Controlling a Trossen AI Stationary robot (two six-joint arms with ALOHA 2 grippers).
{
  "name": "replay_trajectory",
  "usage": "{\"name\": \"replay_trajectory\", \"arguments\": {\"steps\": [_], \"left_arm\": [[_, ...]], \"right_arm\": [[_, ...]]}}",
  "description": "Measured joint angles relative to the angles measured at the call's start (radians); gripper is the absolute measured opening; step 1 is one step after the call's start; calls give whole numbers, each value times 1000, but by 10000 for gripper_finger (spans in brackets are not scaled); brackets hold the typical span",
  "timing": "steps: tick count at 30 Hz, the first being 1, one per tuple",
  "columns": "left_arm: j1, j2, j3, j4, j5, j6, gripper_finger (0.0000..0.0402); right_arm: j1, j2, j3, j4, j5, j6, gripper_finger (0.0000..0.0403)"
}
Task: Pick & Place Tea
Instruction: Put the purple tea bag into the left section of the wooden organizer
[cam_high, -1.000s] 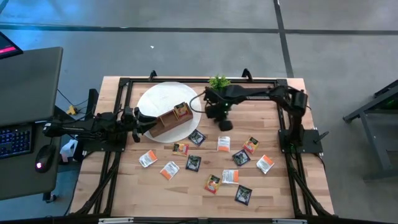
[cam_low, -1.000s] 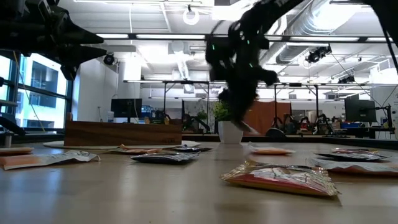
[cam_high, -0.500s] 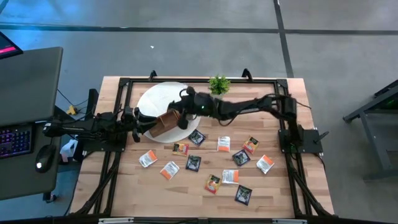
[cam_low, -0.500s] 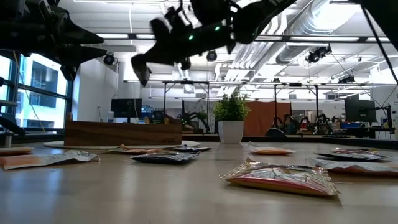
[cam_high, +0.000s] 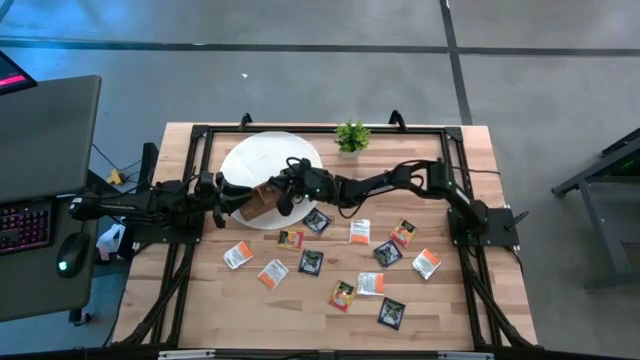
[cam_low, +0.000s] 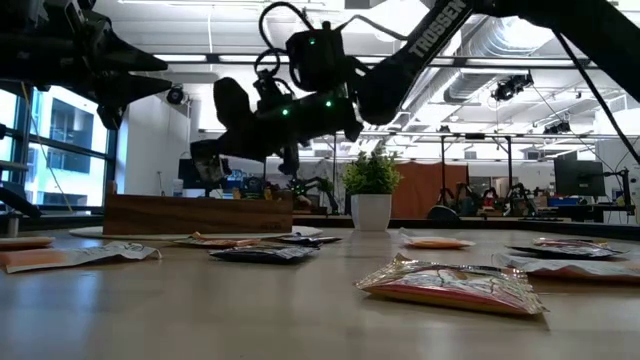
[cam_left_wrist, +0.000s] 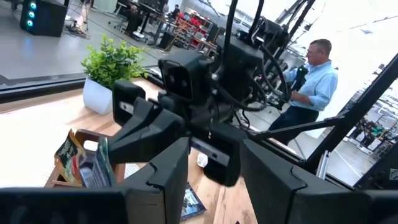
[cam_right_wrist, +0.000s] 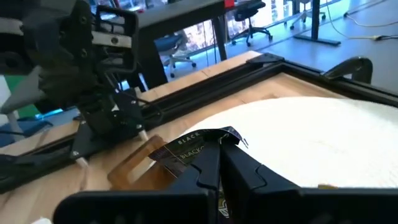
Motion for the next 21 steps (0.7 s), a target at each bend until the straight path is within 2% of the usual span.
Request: {"name": "replay_trajectory", "arguments": {"steps": [6,16,21], "left_arm": [[0,0,0,0,0,0,145],[0,0,0,0,-7,2,145],[0,0,0,0,-6,2,145]], "right_arm": [[-3,14,0,46,-63,25,25],[-3,14,2,44,-13,-9,124],[-3,14,2,44,-13,-60,158]]}}
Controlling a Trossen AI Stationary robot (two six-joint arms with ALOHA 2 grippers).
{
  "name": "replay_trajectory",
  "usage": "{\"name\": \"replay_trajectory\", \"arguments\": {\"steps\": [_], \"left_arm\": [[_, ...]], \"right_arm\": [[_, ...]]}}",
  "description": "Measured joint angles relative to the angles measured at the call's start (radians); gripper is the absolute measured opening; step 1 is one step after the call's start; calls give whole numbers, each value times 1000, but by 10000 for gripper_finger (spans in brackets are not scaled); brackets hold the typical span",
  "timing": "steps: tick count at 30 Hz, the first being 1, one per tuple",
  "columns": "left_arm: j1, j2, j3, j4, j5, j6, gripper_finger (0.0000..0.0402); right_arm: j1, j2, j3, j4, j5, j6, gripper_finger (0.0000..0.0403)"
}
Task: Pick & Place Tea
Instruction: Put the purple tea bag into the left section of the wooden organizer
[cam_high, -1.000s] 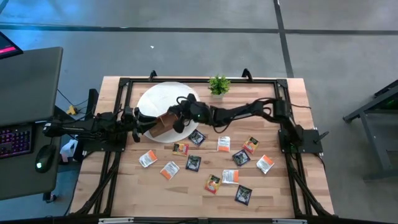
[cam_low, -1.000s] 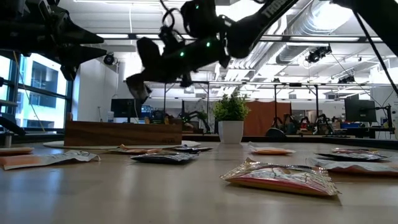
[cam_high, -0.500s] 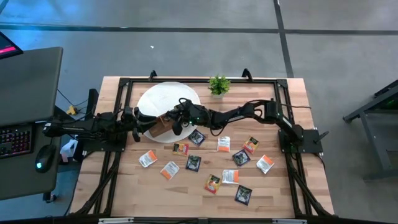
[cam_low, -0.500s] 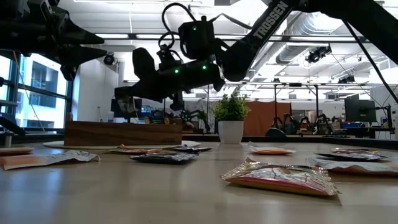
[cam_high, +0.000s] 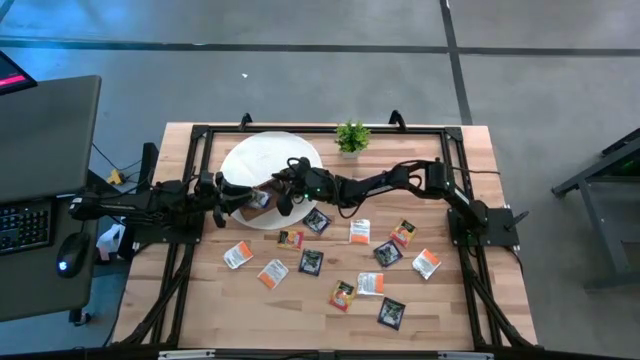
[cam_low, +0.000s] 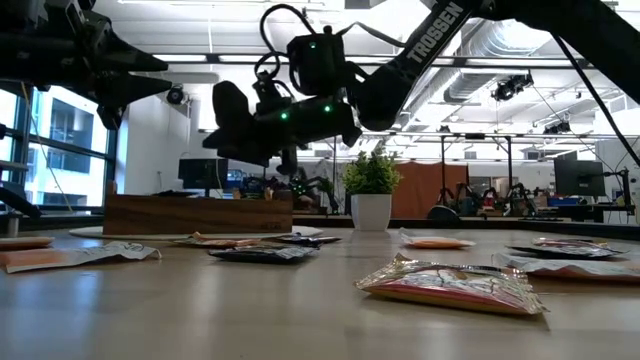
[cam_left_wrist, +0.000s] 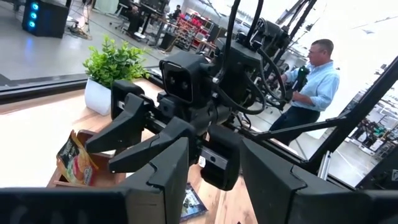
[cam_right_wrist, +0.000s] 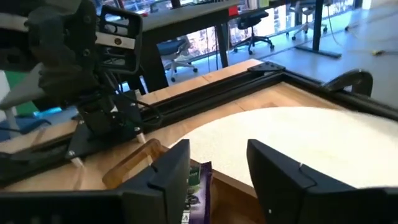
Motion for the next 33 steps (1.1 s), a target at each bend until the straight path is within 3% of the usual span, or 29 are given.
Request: {"name": "replay_trajectory", "arguments": {"steps": [3,7,11,17,23,28,33], "left_arm": [[0,0,0,-4,16,-7,145],[0,0,0,-41,25,-107,145],[0,0,0,-106,-27,-180,145],[0,39,0,-228,-117,-283,145],[0,142,5,-245,-161,-380,145],[0,258,117,-306,-181,-376,145],[1,416,307,-596,-232,-412,145]], "right_arm": [[0,0,0,0,-26,-58,167],[0,-2,0,-5,-171,-72,169],[0,-10,0,15,-234,-114,161],[0,-26,1,-76,-238,-152,133],[0,-23,-1,-207,-194,-149,120],[0,-23,0,-154,-230,-150,118],[0,-23,0,-171,-207,-145,107]]}}
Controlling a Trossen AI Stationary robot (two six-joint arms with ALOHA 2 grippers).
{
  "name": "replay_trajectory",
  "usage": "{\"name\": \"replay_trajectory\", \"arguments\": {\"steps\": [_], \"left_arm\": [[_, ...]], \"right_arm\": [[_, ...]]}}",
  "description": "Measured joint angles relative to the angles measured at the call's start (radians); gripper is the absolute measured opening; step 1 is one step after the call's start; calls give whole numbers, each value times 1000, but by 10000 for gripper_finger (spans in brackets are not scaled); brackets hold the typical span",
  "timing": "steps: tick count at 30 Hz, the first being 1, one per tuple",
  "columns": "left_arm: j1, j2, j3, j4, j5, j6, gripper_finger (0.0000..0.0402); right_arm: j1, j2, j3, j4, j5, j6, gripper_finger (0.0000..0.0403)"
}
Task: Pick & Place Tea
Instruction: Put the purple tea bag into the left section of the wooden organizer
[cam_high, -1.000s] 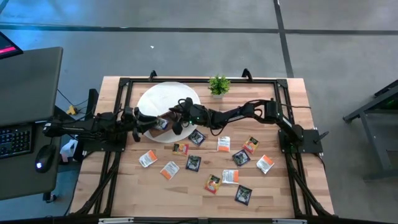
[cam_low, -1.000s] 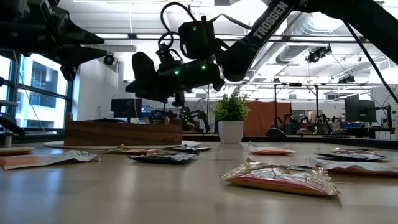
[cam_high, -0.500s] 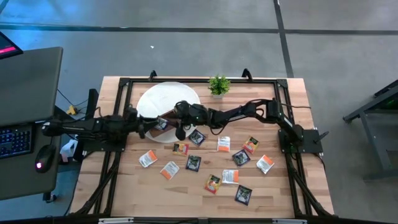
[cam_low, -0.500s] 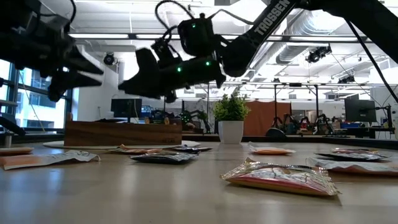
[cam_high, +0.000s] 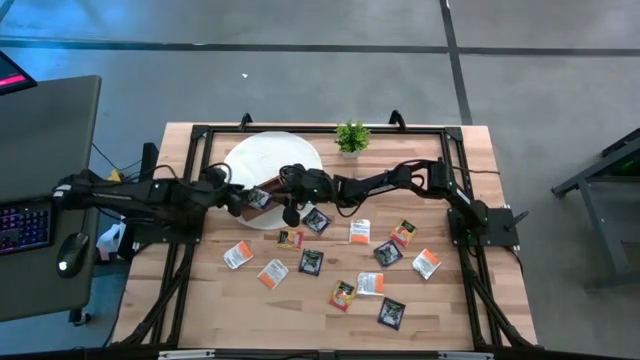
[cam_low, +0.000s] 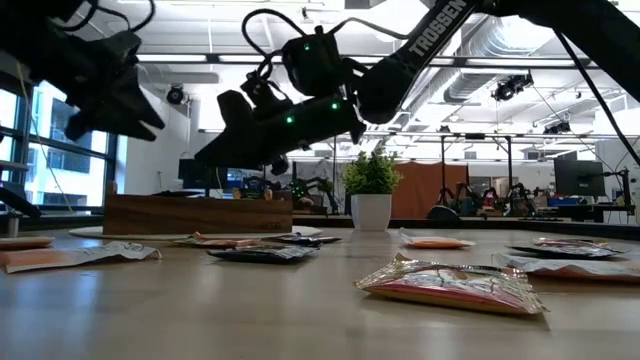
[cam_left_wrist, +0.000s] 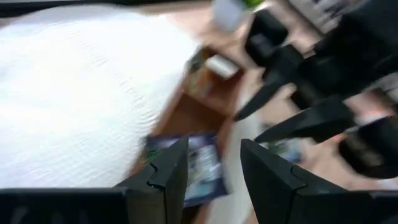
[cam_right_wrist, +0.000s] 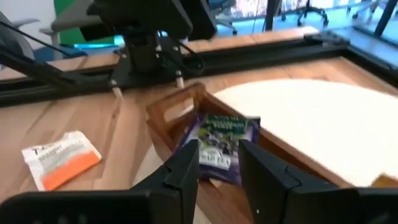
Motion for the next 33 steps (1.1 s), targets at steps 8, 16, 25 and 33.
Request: {"name": "replay_trajectory", "arguments": {"steps": [8,16,25,33], "left_arm": [[0,224,75,-82,7,-109,145],[0,329,75,-64,52,-187,145],[58,344,75,-62,31,-172,145],[238,365,75,-39,171,-7,145]], "right_arm": [[0,44,0,-5,43,0,60],[-20,47,0,-8,53,-38,12],[-10,49,0,83,-25,-4,4],[-5,61,0,38,18,-11,2]]}}
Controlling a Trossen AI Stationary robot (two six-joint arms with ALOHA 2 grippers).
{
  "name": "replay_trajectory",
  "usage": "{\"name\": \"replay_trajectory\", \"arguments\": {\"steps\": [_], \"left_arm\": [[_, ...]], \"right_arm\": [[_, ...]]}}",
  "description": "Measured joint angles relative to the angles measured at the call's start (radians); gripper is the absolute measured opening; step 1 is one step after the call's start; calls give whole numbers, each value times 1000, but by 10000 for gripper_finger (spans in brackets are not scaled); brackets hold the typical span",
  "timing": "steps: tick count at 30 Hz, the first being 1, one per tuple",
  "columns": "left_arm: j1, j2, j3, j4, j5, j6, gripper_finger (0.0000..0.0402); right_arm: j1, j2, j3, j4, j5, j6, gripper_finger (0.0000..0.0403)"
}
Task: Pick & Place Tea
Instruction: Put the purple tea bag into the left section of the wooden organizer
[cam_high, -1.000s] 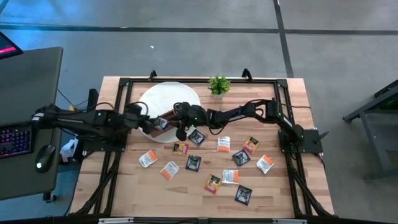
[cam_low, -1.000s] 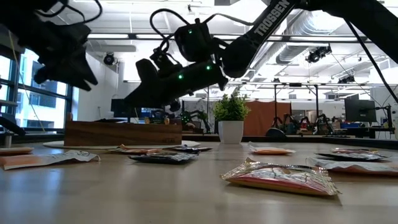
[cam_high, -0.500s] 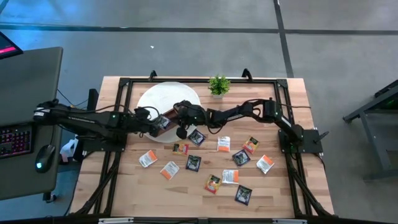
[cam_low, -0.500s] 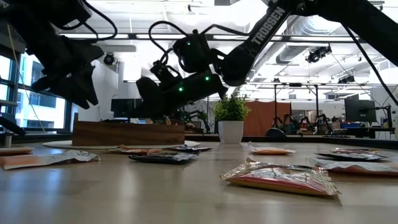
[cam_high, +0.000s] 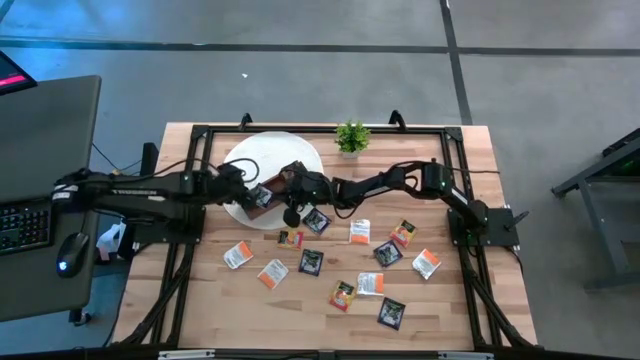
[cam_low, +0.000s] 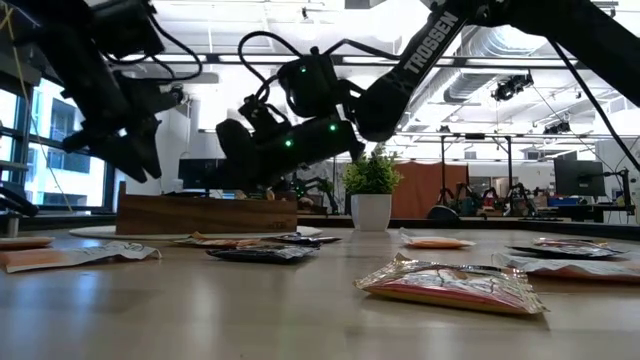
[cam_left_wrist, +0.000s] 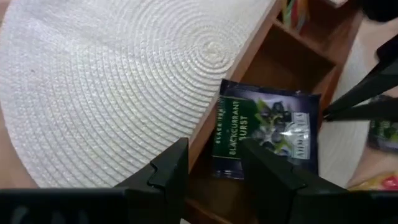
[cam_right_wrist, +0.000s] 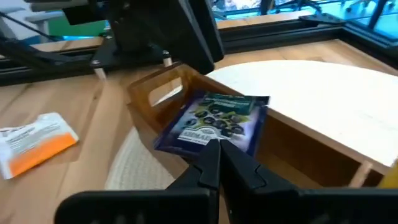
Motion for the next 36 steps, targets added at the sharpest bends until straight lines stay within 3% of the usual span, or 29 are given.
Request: {"name": "replay_trajectory", "arguments": {"steps": [6,15,25,36], "left_arm": [[106,41,0,61,77,95,145],[175,163,0,217,193,211,145],[201,217,0,249,217,229,144],[200,190,0,247,210,284,65]], "right_arm": [[-4,0,0,-27,41,-13,1],[-8,0,0,-52,63,-21,1],[-8,-1,2,-90,82,-27,1],[-8,-1,2,-92,74,-29,0]]}}
